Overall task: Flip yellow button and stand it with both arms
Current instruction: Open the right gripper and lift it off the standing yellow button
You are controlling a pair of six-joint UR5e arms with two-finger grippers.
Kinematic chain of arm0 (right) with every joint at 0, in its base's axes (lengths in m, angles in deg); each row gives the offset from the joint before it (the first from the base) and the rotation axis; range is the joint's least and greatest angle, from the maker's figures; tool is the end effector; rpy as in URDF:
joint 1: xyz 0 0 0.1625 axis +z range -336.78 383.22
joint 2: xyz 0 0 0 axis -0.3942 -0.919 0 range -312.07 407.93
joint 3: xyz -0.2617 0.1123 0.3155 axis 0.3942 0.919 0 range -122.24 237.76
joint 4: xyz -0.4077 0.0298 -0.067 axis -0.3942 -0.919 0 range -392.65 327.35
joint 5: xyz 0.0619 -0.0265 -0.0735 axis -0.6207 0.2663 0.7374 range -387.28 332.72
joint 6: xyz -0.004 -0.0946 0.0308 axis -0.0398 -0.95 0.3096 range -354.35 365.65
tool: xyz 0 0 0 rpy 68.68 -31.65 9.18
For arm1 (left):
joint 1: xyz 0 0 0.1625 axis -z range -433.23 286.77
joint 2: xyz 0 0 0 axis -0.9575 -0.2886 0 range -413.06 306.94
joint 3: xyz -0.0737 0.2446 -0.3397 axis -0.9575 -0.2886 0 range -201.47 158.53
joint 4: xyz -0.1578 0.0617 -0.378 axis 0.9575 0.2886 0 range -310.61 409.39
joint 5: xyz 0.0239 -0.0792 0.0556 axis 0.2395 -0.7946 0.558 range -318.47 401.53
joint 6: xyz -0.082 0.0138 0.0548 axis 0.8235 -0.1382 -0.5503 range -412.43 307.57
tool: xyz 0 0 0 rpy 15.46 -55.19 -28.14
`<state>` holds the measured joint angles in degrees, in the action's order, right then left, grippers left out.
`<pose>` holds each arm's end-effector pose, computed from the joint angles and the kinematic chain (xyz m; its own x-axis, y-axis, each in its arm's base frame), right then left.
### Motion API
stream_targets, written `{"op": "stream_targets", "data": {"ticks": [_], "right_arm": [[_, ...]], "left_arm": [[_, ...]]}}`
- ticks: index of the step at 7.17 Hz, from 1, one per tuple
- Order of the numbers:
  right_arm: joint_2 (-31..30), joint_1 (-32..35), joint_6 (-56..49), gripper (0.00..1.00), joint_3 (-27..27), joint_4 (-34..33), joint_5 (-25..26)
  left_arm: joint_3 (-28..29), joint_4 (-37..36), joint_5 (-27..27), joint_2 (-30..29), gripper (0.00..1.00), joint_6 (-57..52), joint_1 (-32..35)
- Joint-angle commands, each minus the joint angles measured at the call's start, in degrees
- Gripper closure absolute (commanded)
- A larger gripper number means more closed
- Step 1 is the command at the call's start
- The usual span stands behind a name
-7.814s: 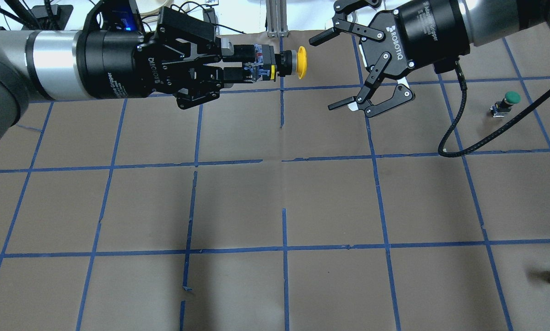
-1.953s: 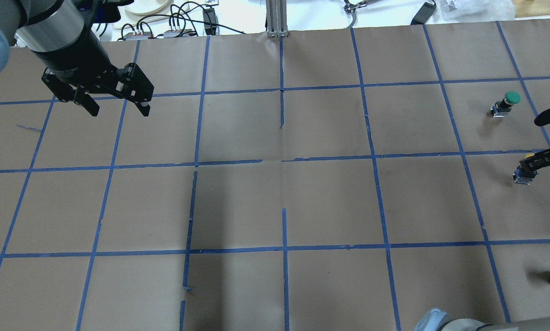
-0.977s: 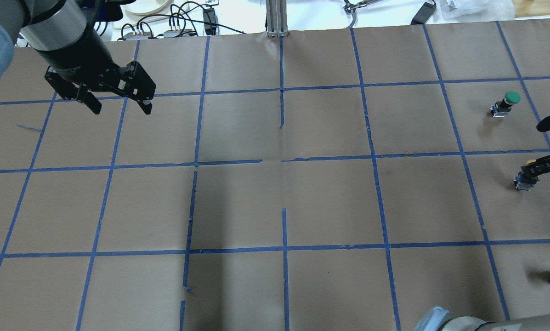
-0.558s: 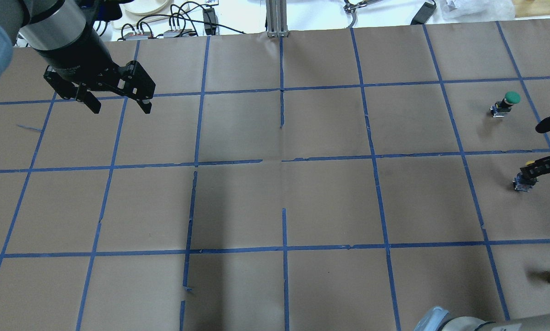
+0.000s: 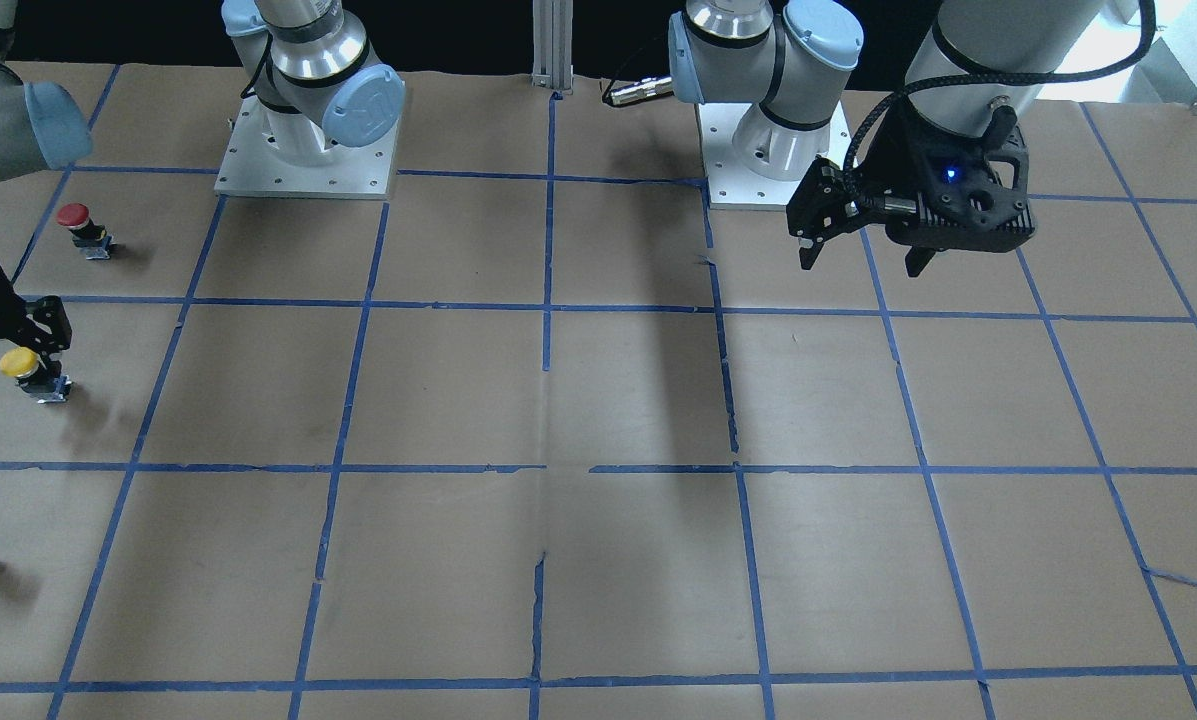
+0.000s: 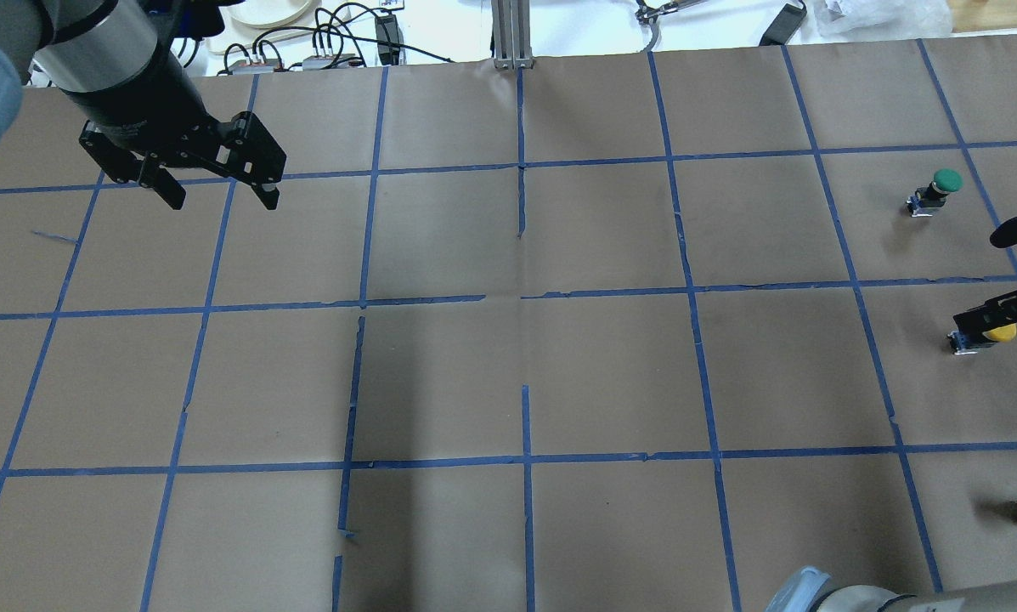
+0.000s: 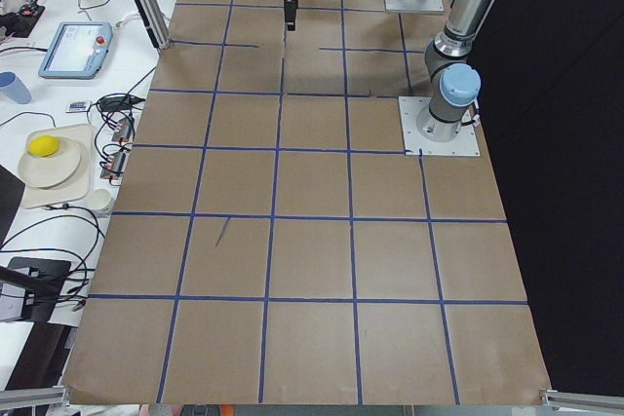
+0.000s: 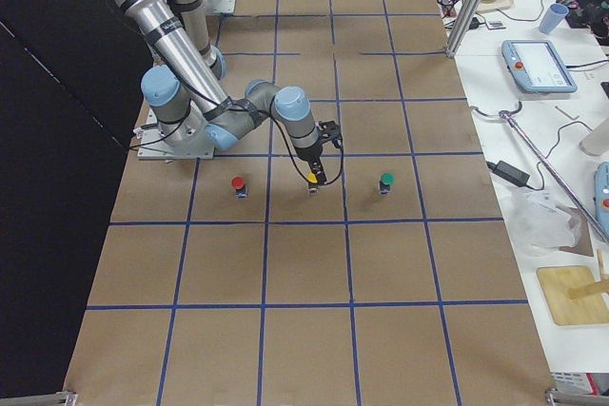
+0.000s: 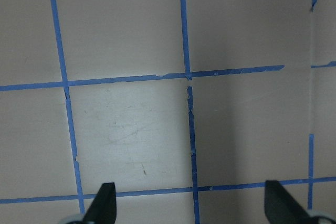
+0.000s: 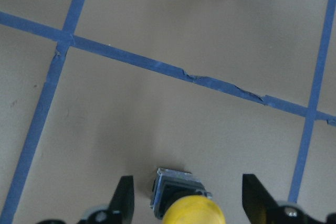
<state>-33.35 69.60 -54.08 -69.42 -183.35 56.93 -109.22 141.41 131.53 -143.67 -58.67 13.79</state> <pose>-0.2129 -0.4312 0.2306 -0.9480 -0.2681 0.1713 -0.3013 0.9294 -0.2131 -0.1073 -0.5018 0.4985 -0.9984 0.0568 0.0007 0.0568 0.9984 0.0066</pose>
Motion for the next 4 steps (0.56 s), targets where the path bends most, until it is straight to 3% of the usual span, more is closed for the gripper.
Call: {"op": "stream_targets", "data": {"ticks": [1,2,4], "right_arm": [[-0.46,0.02,0.22,0.13,0.52,0.23,0.60],[-0.89,0.03,2.05,0.11,1.74,2.41,1.91],[-3.78,0.20,11.09,0.01,8.75,18.68,2.10]], "left_arm": [[0.04,0.00,0.00,0.00,0.00,0.00,-0.01],[0.04,0.00,0.09,0.00,0.00,0.00,-0.01],[0.04,0.00,0.09,0.00,0.00,0.00,-0.01]]}}
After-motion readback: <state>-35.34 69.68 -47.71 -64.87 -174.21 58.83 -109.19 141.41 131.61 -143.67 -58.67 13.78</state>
